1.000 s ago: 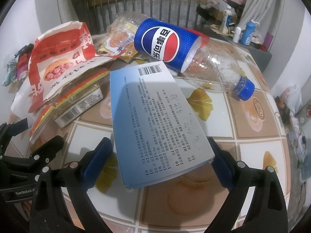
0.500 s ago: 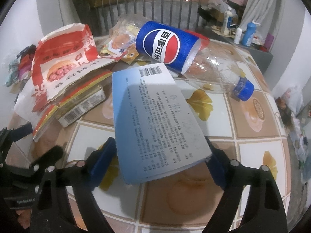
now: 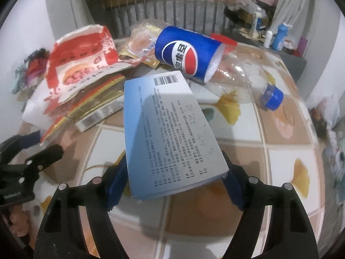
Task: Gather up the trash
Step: 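Close right gripper on blue-and-white box while left gripper grasps red-and-white snack bag, then lift the box and bag and carry both toward the blue basket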
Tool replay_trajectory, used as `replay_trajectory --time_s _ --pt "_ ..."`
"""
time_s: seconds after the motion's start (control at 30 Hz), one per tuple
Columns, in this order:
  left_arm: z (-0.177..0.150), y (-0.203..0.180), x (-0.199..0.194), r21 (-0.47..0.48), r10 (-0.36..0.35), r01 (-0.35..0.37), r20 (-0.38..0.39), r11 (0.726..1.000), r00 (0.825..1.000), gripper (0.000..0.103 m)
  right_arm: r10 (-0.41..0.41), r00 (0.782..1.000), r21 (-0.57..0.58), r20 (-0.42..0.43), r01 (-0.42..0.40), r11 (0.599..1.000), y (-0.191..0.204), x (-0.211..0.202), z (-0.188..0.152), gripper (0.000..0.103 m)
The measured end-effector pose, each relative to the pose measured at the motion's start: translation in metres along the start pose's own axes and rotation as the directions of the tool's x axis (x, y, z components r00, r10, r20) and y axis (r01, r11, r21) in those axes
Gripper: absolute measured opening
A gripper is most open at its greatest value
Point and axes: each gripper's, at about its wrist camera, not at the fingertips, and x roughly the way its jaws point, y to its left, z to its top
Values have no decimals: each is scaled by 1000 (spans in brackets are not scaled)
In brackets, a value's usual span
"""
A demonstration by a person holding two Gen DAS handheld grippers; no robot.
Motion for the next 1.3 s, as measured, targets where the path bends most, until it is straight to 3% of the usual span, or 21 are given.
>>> replay_trajectory --time_s 0.23,0.37,0.47,0.57,0.63,0.73,0.83,0.9,0.97,1.03,1.13,1.27,1.3 --pt "-4 -3 -12 6 -119 119 -15 993 993 75 82 997 125 10 -83 989 -18 -27 -17 73" --pt "-6 -11 -25 15 -282 281 16 959 959 76 111 993 141 -38 -105 984 -17 -37 -25 73" --pt "-5 -12 -44 4 -320 321 93 947 943 76 79 996 127 -49 -72 989 -13 -42 -33 73" --pt "-3 -8 -76 27 -361 363 207 931 909 76 83 995 160 -53 -74 984 -12 -45 -42 73" --pt "2 -3 -94 60 -339 336 289 940 895 76 145 989 200 -31 -136 970 -16 -48 -48 73" --pt "12 10 -100 56 -213 207 350 977 912 77 192 981 265 -16 -181 947 -21 -53 -52 73" --pt "25 30 -87 -9 -85 93 310 996 947 77 221 974 287 39 -223 932 -27 -69 -55 73" --pt "33 46 -67 -59 11 3 243 998 970 77 215 973 284 80 -229 931 -30 -81 -56 73" --pt "36 63 -50 -104 36 -15 202 995 979 77 209 971 287 117 -234 929 -35 -95 -60 73" --pt "43 73 -37 -122 43 -20 187 992 981 77 230 964 298 135 -261 918 -41 -102 -62 73" --pt "69 76 -26 -72 30 -17 192 997 981 73 261 953 300 154 -297 907 -47 -109 -66 73" --pt "103 55 -8 73 183 -196 150 978 972 73 269 946 282 179 -311 908 -50 -116 -72 73" --pt "107 54 4 93 227 -241 133 966 965 66 280 942 280 187 -324 904 -51 -118 -73 73"
